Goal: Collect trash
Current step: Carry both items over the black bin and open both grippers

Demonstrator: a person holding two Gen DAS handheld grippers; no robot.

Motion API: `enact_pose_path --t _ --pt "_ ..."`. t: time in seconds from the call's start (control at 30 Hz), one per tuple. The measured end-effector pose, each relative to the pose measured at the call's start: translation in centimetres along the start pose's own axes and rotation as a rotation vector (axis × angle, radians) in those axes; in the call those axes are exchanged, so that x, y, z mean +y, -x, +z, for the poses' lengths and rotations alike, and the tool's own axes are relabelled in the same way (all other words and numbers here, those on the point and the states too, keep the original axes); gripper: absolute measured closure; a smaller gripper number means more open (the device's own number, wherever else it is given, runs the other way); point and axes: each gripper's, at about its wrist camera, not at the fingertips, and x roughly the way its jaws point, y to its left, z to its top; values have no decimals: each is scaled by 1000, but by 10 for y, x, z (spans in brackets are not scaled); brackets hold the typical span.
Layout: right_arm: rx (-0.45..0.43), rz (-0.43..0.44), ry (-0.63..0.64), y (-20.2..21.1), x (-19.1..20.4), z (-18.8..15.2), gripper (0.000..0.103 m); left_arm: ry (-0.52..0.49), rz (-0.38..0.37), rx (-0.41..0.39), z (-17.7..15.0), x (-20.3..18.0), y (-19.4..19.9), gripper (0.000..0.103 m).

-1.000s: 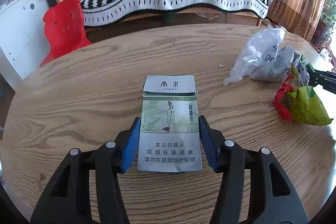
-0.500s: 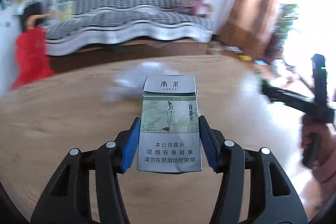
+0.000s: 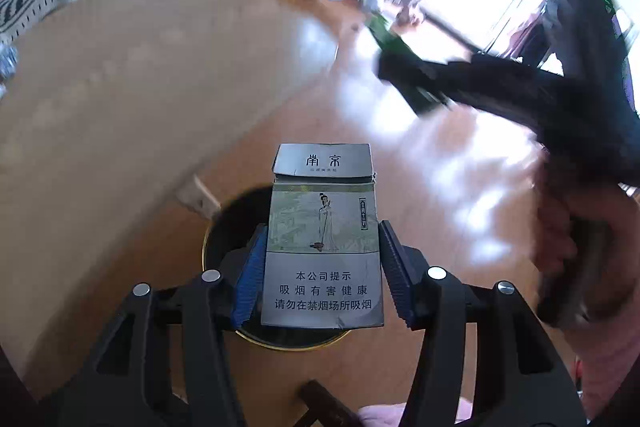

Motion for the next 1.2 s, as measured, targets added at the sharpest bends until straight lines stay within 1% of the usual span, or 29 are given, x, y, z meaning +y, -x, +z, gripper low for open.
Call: enact_pose_path --t 0.07,0.13,0.2,0.27,0.33,0.5,0.53,0.63,0.77,0.87,0.9,0.93,0.97,1.0,1.07,1.13,1.2 --pt "67 -5 -72 -15 -24 -31 70 20 -6 37 -9 2 -15 49" --pt "124 3 -137 -31 -41 -54 70 15 6 79 -20 5 -31 49" --pt "164 27 -197 -46 -50 -69 70 13 29 128 -27 7 -46 49" --pt "209 58 -270 -60 -62 -82 70 11 34 158 -29 7 -54 49" --pt "226 60 -289 -63 -67 -87 70 4 41 150 -28 8 -54 49" --pt "239 63 -283 -64 -70 -91 70 8 41 164 -30 10 -53 49" --pt "240 63 -282 -67 -70 -85 70 5 42 166 -29 8 -52 49" --pt "241 60 -279 -70 -68 -83 70 -1 40 167 -20 9 -53 49" --pt "243 64 -284 -80 -60 -77 70 -13 41 174 -20 7 -55 49" --pt "241 77 -279 -79 -58 -75 70 -15 27 179 -19 6 -58 49" --pt "233 73 -272 -78 -56 -73 69 -18 23 182 -19 5 -58 47" --pt "225 61 -266 -76 -56 -72 49 -20 23 187 -18 5 -62 32" --pt "202 40 -262 -72 -55 -70 34 -22 31 188 -19 4 -63 10" --pt "156 10 -260 -64 -55 -68 8 -23 49 183 -20 4 -64 6" --pt "114 -32 -253 -56 -57 -64 6 -30 75 166 -22 2 -63 6" --pt "88 -104 -252 -49 -59 -60 6 -36 79 160 -21 2 -62 6" --pt "104 -199 -214 -49 -55 -59 6 -39 69 121 -18 3 -54 6"
